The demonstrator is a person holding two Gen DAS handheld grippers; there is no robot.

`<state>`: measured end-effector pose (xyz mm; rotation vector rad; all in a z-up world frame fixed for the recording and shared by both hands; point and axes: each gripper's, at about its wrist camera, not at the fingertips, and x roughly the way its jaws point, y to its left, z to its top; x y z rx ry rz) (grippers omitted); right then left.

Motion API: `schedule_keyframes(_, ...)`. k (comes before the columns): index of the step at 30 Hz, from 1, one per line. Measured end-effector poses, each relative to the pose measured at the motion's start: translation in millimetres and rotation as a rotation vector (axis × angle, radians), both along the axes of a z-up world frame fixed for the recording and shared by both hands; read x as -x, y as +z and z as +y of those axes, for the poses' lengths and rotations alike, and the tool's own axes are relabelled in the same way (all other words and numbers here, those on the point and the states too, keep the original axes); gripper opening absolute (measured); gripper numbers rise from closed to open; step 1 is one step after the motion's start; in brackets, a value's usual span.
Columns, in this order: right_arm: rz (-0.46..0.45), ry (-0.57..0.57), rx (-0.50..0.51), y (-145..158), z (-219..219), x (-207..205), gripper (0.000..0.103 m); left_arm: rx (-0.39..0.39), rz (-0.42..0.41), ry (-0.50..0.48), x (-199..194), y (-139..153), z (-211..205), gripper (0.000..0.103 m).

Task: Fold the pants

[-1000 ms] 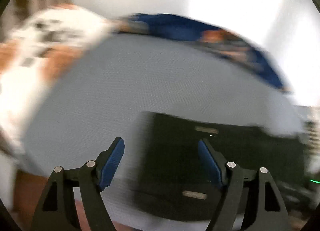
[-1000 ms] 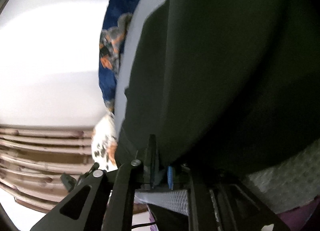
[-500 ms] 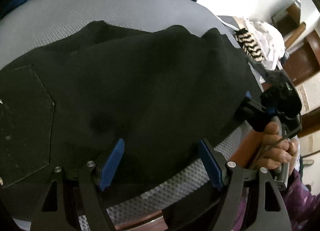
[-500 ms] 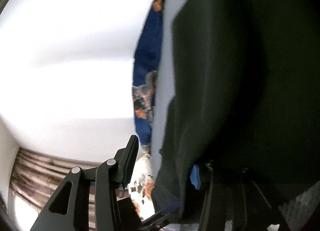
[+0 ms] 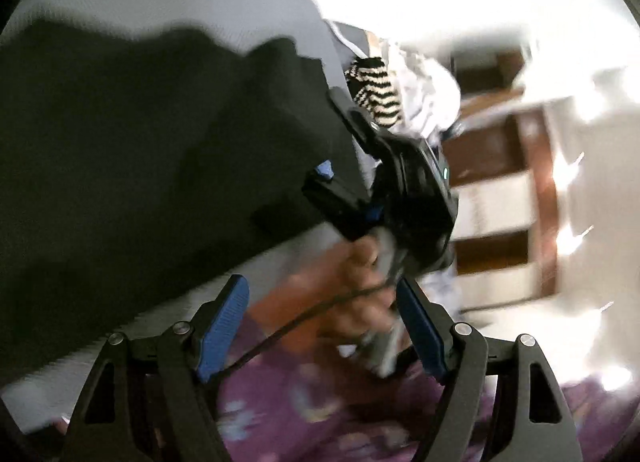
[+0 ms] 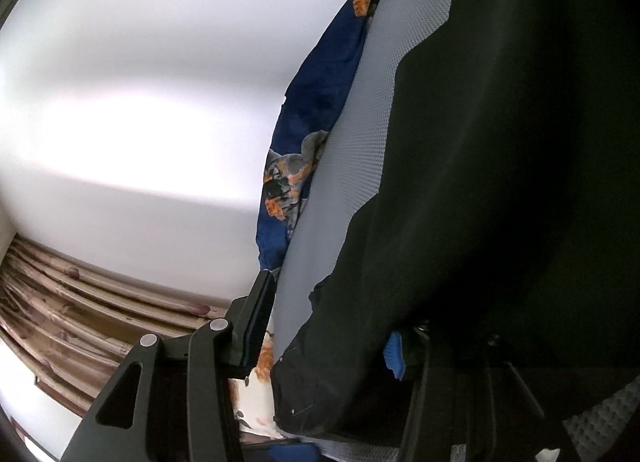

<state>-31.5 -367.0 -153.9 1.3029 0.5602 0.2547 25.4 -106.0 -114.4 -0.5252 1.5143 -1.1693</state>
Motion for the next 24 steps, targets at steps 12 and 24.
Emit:
schedule_keyframes(12, -0.019, -0.006, -0.033, -3.5, -0.6, 1.1, 0.047, 0.05, 0.276, 0.393, -3.2, -55.5, -4.7, 0.077)
schedule_keyframes(24, -0.027, -0.063, -0.13, -11.7, -10.1, 5.7, 0.047, 0.006, 0.18, 0.533, -11.9, -52.1, -20.1, 0.024)
